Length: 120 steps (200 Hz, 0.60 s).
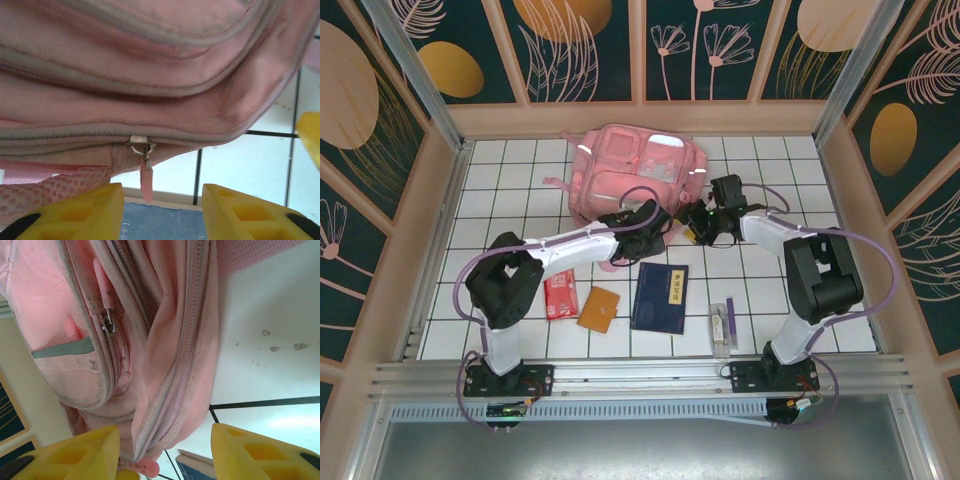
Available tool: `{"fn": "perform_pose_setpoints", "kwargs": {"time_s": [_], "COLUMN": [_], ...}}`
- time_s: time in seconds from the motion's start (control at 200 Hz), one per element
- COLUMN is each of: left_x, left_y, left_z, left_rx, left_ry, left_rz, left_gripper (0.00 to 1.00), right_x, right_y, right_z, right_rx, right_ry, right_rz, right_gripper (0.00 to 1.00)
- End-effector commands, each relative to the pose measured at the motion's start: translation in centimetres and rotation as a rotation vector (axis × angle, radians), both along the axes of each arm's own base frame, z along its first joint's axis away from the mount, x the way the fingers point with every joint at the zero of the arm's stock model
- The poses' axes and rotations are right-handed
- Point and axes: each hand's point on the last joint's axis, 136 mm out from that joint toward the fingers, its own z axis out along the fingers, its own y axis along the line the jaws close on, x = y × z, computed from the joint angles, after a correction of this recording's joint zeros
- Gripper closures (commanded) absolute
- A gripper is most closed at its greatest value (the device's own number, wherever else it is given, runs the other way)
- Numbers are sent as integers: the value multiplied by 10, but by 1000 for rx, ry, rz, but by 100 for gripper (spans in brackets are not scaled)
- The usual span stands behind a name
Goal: Pack the student bag
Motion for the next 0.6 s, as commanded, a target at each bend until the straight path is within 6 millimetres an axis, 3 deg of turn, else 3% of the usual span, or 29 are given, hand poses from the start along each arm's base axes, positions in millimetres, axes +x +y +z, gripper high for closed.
{"fn": "perform_pose_setpoints", "kwargs": {"time_s": [0.0, 0.175, 0.31, 0.45, 0.596], "left_x": [8, 23, 21, 16, 9], "left_y": [6, 9, 10, 9, 1], "left_z": [-8, -13, -19, -10, 17], "left_rx": [82, 160, 185, 154, 43], "left_ry": [-5, -35, -16, -19, -53], "left_rz": [48, 73, 69, 38, -7], "left_gripper": [55, 61, 100, 100, 100], "right_x": [8, 11, 13, 12, 6], "right_y": [2, 8, 13, 20, 36], "right_z": [-1, -6, -8, -14, -27], "right_rx": [-3, -1, -23, -57, -91], "right_ry": [-13, -16, -15, 19, 81], "right_rz": [14, 37, 36, 15, 0], "right_gripper": [49, 49, 49, 48, 48]}}
